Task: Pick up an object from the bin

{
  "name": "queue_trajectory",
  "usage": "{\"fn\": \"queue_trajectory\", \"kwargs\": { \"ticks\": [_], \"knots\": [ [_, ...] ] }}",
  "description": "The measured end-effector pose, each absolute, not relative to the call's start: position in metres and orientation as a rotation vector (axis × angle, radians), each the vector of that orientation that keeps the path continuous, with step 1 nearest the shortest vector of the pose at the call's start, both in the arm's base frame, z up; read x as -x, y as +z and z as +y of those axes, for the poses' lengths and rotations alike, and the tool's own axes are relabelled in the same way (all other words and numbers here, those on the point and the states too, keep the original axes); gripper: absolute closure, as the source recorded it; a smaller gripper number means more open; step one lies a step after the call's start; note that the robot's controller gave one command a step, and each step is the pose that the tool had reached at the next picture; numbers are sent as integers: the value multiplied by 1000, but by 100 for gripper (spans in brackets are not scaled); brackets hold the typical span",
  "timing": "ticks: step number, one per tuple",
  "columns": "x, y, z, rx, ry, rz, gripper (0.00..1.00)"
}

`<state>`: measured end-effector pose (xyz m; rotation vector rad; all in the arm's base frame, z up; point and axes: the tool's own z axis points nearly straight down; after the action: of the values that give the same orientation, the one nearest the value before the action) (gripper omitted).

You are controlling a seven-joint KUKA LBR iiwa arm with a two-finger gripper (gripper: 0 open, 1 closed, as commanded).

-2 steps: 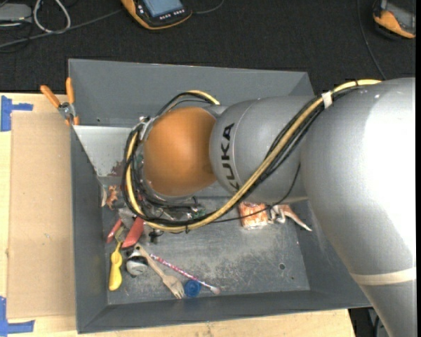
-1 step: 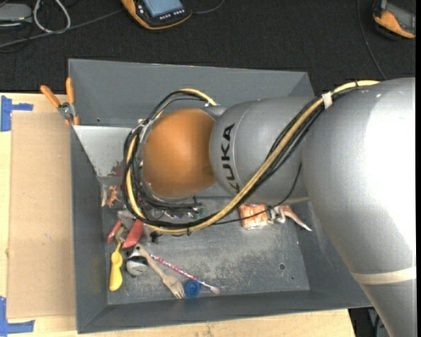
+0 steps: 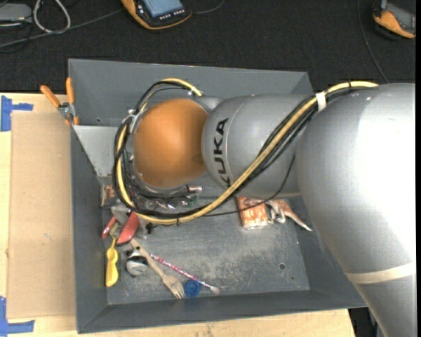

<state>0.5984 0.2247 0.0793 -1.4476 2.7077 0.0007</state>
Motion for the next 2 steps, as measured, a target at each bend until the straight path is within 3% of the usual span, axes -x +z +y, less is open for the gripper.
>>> {"fn": "queue_trajectory", "kwargs": {
  "ticks": [1, 2],
  "knots": [
    [-594, 87, 220, 1405, 5, 2723, 100],
    [-602, 150, 233, 1530, 0, 2681, 100]
  ]
}}
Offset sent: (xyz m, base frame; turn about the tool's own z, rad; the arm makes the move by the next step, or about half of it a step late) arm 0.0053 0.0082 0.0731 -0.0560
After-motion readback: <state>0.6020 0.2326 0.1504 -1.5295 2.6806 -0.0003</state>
